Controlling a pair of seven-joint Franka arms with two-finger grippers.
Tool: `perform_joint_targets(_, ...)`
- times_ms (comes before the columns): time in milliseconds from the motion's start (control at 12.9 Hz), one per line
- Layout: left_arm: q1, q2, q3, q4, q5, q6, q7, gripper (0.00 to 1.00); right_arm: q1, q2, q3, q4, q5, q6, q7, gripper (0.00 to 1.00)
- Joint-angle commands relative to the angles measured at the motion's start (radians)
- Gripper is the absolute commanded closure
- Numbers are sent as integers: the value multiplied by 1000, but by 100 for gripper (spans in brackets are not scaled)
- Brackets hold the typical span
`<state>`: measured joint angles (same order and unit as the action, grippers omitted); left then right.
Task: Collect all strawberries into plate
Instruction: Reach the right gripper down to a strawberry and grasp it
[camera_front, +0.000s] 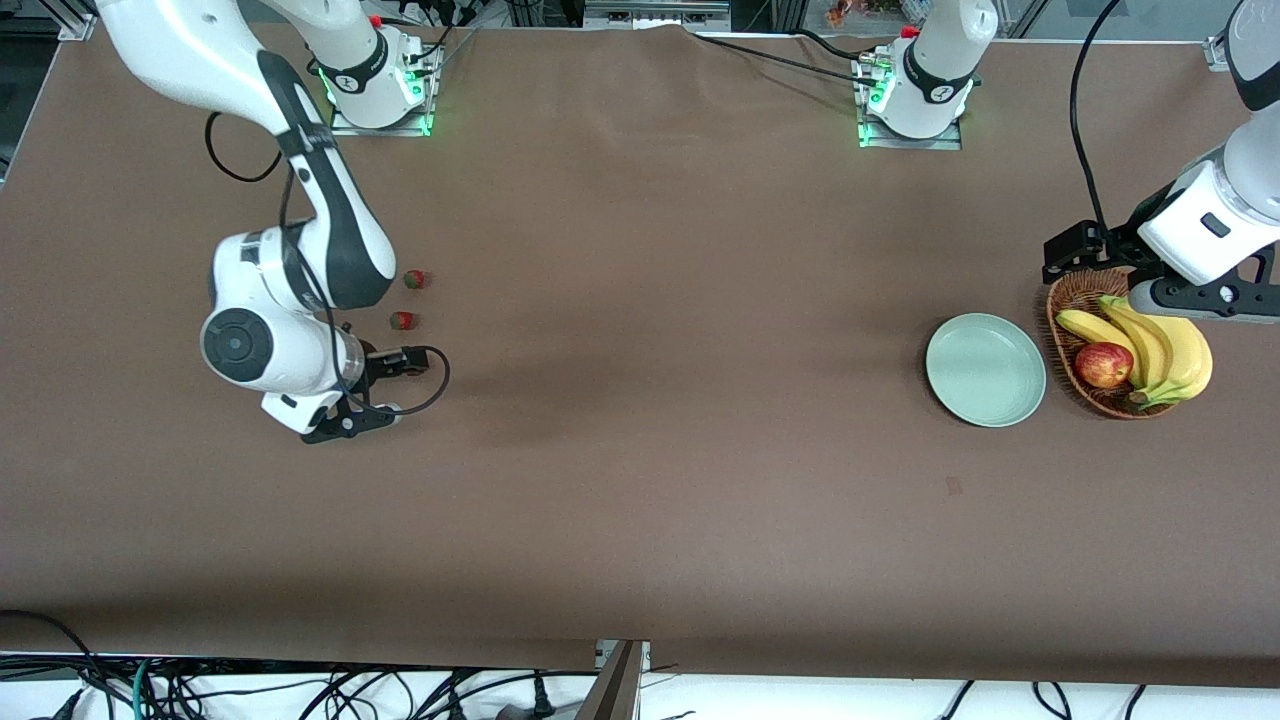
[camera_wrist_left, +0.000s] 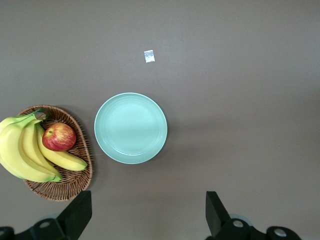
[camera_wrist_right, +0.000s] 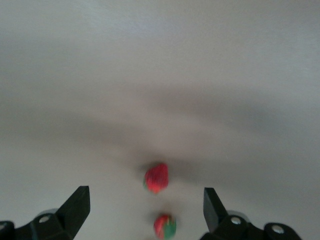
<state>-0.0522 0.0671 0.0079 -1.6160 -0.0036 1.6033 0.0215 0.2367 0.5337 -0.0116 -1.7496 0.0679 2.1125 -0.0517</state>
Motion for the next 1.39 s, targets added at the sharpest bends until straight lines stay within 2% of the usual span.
perform_joint_targets(0,2,8,0,18,-19,-5,-6,0,-5,-14,15,-141,17,170,-2,1)
perform_joint_targets(155,2,6,0,18,-19,-5,-6,0,-5,-12,16,-168,23,193,0,2)
perform_joint_targets(310,-1,6,0,18,-19,-6,-6,0,-5,6,16,-176,44,195,-3,9)
perform_joint_targets(620,-5,6,0,18,-19,-8,-6,0,-7,3,18,-199,44,195,-5,33)
perform_joint_targets(852,-5,6,0,18,-19,-8,-6,0,-7,3,18,-209,44,195,-8,38)
perform_joint_targets(1007,-5,6,0,18,-19,-6,-6,0,-7,2,18,-211,46,193,-8,53)
perform_joint_targets(1162,-3,13,0,18,-19,-5,-6,0,-7,-3,19,-206,44,190,-4,78)
perform_joint_targets(1239,-3,14,0,18,-19,-5,-6,0,-7,-5,22,-202,46,181,6,84)
perform_joint_targets(1316,-3,14,0,18,-19,-5,-8,0,-7,-8,30,-200,46,181,6,86)
